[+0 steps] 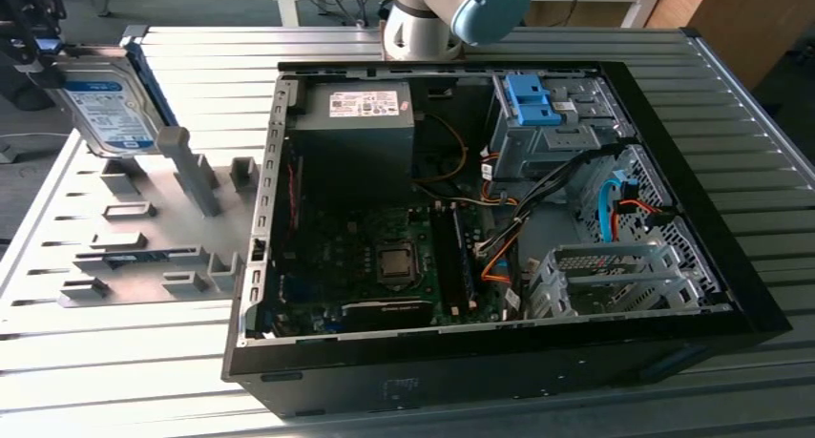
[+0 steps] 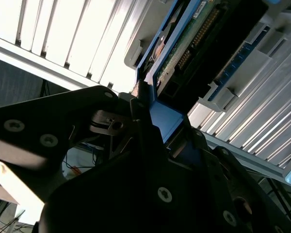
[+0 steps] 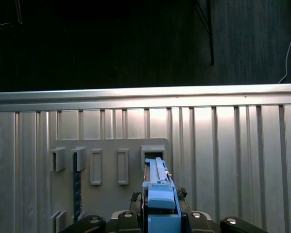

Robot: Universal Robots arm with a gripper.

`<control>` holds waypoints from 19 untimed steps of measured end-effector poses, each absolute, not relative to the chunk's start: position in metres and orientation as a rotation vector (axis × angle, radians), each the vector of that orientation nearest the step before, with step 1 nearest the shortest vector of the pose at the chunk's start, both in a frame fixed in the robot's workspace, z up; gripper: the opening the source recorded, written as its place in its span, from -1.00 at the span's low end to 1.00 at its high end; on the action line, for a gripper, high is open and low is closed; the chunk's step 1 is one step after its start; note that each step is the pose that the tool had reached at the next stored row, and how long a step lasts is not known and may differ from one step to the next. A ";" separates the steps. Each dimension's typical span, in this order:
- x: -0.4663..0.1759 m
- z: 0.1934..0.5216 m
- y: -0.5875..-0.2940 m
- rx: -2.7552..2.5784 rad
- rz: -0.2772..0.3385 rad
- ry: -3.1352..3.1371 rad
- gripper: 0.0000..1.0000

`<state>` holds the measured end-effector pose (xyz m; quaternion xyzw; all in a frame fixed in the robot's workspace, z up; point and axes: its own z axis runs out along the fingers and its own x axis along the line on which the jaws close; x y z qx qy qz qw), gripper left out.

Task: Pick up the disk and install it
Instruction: 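Pick up the disk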

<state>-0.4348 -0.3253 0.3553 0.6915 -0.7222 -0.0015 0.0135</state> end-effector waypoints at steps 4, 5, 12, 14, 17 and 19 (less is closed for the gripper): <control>-0.435 0.357 -0.325 2.154 -0.005 -2.250 -0.26; -0.435 0.358 -0.325 2.154 -0.005 -2.250 -0.26; -0.435 0.361 -0.325 2.154 -0.005 -2.250 -0.26; -0.435 0.362 -0.325 2.154 -0.005 -2.250 -0.26; -0.435 0.363 -0.325 2.154 -0.005 -2.250 -0.26; -0.435 0.364 -0.325 2.154 -0.005 -2.250 -0.26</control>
